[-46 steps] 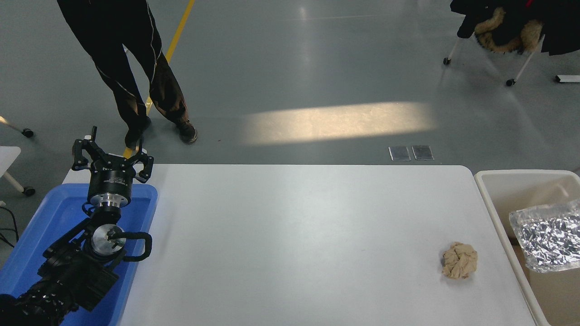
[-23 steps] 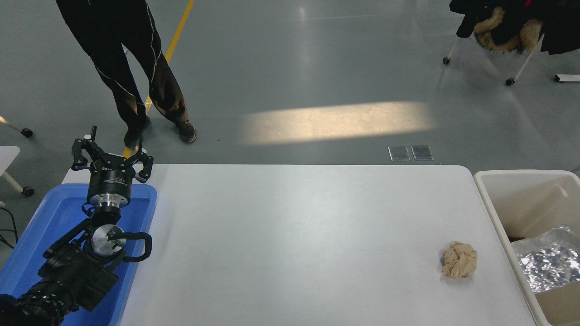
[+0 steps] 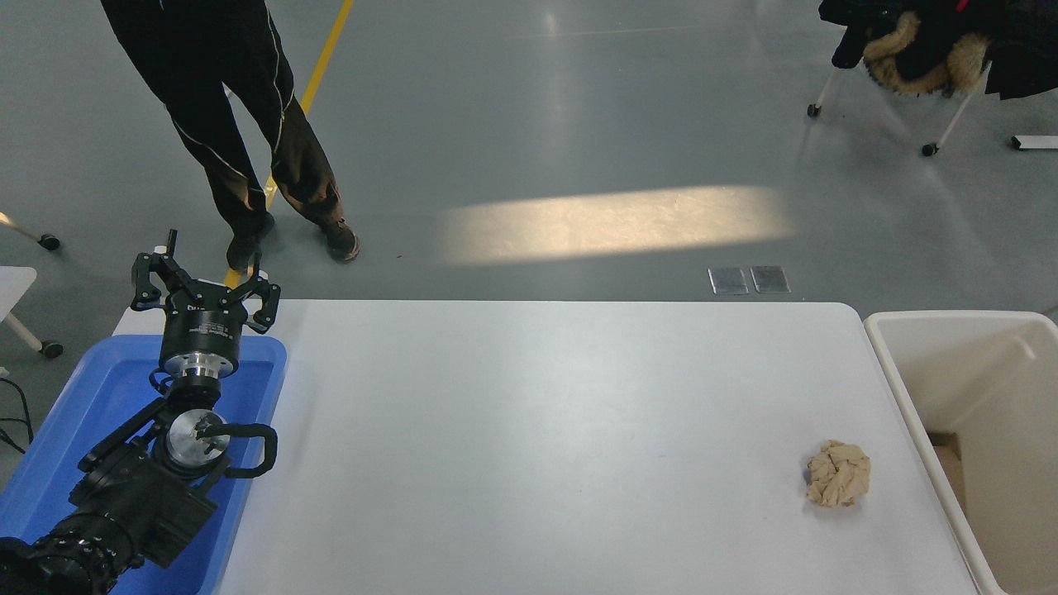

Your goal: Pick up foil plate and place in dustbin

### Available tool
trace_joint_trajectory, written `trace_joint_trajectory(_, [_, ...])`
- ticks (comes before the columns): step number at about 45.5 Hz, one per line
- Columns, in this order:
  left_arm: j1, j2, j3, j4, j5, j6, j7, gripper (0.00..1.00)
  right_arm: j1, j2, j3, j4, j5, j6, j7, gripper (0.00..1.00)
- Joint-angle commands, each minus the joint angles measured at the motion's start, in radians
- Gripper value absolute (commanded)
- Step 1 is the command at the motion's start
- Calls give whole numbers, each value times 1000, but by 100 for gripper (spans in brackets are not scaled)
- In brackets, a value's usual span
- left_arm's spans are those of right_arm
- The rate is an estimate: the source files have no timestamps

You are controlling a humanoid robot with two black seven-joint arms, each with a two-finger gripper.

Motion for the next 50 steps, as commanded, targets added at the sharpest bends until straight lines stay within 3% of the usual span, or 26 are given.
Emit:
trace_joint_trajectory(1, [-2,0,2,-1,2,0,2,99,282,-132,-28,334,-200,7,-1,100])
trace_joint_trajectory(9, [-2,0,2,-1,2,-2,2,99,610,-148,-394,637,-205,-3,0,100])
trace_joint_trajectory(16, [0,0,2,1,2,0,2,99,931,-45,-700,933,-200,0,2,100])
trace_joint_trajectory(31, [1,0,0,-1,0,0,2,99,1400,171,-808,1467,-196,29,3,100])
trace_joint_trajectory(41, [1,0,0,1,-1,0,1,99,1727,214,-797,1544,-194,292,6,100])
trace_joint_trajectory(50, [1,0,0,1,-1,1,1,99,1992,211,-728,1544,-193,641,51,100])
